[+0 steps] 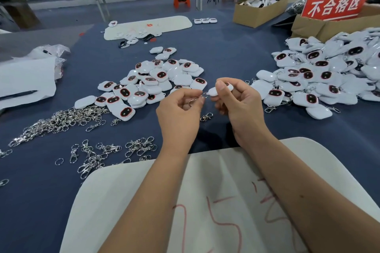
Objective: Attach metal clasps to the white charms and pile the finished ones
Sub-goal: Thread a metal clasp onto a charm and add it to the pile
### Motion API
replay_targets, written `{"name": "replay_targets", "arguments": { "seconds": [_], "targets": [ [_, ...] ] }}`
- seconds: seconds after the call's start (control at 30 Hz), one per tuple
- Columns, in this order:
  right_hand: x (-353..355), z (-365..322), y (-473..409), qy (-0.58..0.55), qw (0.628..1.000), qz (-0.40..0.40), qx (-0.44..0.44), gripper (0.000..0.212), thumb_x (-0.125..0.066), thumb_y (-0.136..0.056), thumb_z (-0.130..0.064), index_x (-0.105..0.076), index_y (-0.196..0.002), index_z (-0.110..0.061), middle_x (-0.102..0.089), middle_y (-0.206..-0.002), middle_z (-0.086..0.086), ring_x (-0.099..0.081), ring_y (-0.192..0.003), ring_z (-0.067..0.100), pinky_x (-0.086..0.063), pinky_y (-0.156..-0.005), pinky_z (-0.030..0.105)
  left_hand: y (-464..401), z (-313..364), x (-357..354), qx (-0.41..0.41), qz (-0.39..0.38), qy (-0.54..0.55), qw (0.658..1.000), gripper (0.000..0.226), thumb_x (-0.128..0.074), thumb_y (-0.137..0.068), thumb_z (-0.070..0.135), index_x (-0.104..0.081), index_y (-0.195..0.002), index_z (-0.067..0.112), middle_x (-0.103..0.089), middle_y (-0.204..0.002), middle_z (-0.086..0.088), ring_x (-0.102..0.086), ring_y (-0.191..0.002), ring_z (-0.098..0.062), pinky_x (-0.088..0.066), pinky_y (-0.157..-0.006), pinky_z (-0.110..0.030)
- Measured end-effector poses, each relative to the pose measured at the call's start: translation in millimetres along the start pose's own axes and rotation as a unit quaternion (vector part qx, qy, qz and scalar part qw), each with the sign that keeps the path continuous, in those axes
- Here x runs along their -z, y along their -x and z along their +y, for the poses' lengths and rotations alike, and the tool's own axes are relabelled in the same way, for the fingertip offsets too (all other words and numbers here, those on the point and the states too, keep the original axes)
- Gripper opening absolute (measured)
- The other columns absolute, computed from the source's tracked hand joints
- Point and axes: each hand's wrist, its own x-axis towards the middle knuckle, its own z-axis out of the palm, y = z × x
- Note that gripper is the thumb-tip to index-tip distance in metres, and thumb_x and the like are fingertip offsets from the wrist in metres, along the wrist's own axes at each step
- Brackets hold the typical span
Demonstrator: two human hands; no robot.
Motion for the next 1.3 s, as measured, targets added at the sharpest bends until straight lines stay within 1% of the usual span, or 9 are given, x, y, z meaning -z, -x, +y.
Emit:
{"name": "replay_targets", "arguments": {
  "seconds": [0.2,0.37,0.53,0.6,0.7,0.83,0.9,1.13,1.3],
  "targets": [
    [1.8,0.2,-3.2,0.006,0.997,0.081,-0.011,0.015,-0.077,-0.094,-0.031,-0.073,-0.095,-0.017,-0.064,-0.064,0.002,-0.057,-0.056,0.009,-0.045,-0.050,0.019,4.6,7.6,-14.1,0.056,-0.005,0.058,0.997,0.016,-0.076,-0.087,0.005,-0.077,-0.085,0.021,-0.076,-0.072,0.002,-0.074,-0.069,-0.012,-0.054,-0.063,-0.017],
    [12.6,-6.1,-9.1,0.040,0.981,0.188,0.023,0.026,-0.076,-0.095,-0.022,-0.067,-0.118,-0.014,-0.073,-0.077,0.008,-0.066,-0.065,0.012,-0.055,-0.063,0.029,7.8,21.9,-51.1,0.078,-0.094,0.089,0.989,0.016,-0.068,-0.089,0.000,-0.078,-0.094,0.011,-0.079,-0.087,-0.001,-0.076,-0.084,-0.015,-0.061,-0.087,-0.038],
    [31.5,-14.3,-12.7,0.147,0.933,0.315,0.093,0.083,-0.069,-0.092,-0.006,-0.029,-0.163,-0.023,-0.067,-0.072,-0.032,-0.056,-0.054,0.000,-0.061,-0.080,0.034,4.9,32.4,-78.8,0.020,-0.131,0.057,0.990,0.016,-0.068,-0.090,0.005,-0.078,-0.093,0.016,-0.076,-0.088,0.008,-0.071,-0.085,-0.003,-0.057,-0.088,-0.025],
    [31.7,-14.1,-11.4,0.158,0.940,0.291,0.080,0.092,-0.060,-0.088,0.005,-0.021,-0.166,-0.026,-0.071,-0.073,-0.022,-0.058,-0.054,0.003,-0.062,-0.084,0.041,0.6,28.5,-76.7,-0.050,-0.110,-0.061,0.991,0.019,-0.064,-0.090,0.006,-0.078,-0.098,0.016,-0.074,-0.093,0.011,-0.065,-0.088,0.000,-0.050,-0.086,-0.019],
    [28.3,-10.1,-9.5,0.205,0.944,0.248,0.069,0.078,-0.051,-0.087,0.011,-0.037,-0.159,-0.014,-0.068,-0.069,-0.025,-0.074,-0.072,0.015,-0.060,-0.090,0.046,-8.0,20.3,-64.0,-0.126,-0.072,-0.283,0.948,0.027,-0.060,-0.088,0.011,-0.074,-0.109,0.018,-0.069,-0.116,0.000,-0.055,-0.114,-0.022,-0.041,-0.099,-0.030],
    [21.5,-7.8,-7.9,0.320,0.924,0.189,0.091,0.041,-0.060,-0.091,0.003,-0.065,-0.130,-0.010,-0.075,-0.106,-0.002,-0.071,-0.082,0.009,-0.054,-0.093,0.030,-18.1,11.6,-43.3,-0.060,-0.052,-0.463,0.883,0.041,-0.060,-0.087,0.022,-0.062,-0.128,0.020,-0.051,-0.139,-0.006,-0.039,-0.132,-0.031,-0.037,-0.102,-0.041],
    [17.5,-5.8,-7.1,0.356,0.919,0.126,0.113,0.026,-0.061,-0.093,0.000,-0.070,-0.115,-0.010,-0.075,-0.103,0.000,-0.068,-0.078,0.011,-0.055,-0.088,0.031,-19.2,7.7,-34.8,-0.048,-0.063,-0.489,0.869,0.033,-0.059,-0.089,0.024,-0.062,-0.121,0.017,-0.053,-0.135,-0.005,-0.043,-0.128,-0.031,-0.040,-0.099,-0.042],
    [10.3,-5.0,-2.0,0.404,0.902,0.003,0.152,0.019,-0.066,-0.093,-0.005,-0.074,-0.109,-0.010,-0.074,-0.086,-0.004,-0.065,-0.072,0.016,-0.054,-0.081,0.034,-23.0,-6.4,8.5,-0.080,-0.034,-0.400,0.913,0.025,-0.058,-0.090,0.006,-0.069,-0.113,0.009,-0.067,-0.113,-0.011,-0.059,-0.107,-0.032,-0.045,-0.090,-0.038],
    [5.4,-8.7,0.2,0.379,0.893,-0.163,0.177,0.053,-0.074,-0.092,-0.007,-0.062,-0.142,-0.018,-0.070,-0.128,-0.006,-0.065,-0.102,0.006,-0.041,-0.084,0.010,-11.2,2.5,17.6,-0.029,-0.077,-0.108,0.991,0.018,-0.067,-0.094,0.011,-0.079,-0.106,0.019,-0.077,-0.097,0.009,-0.072,-0.091,-0.012,-0.058,-0.091,-0.041]
  ]
}}
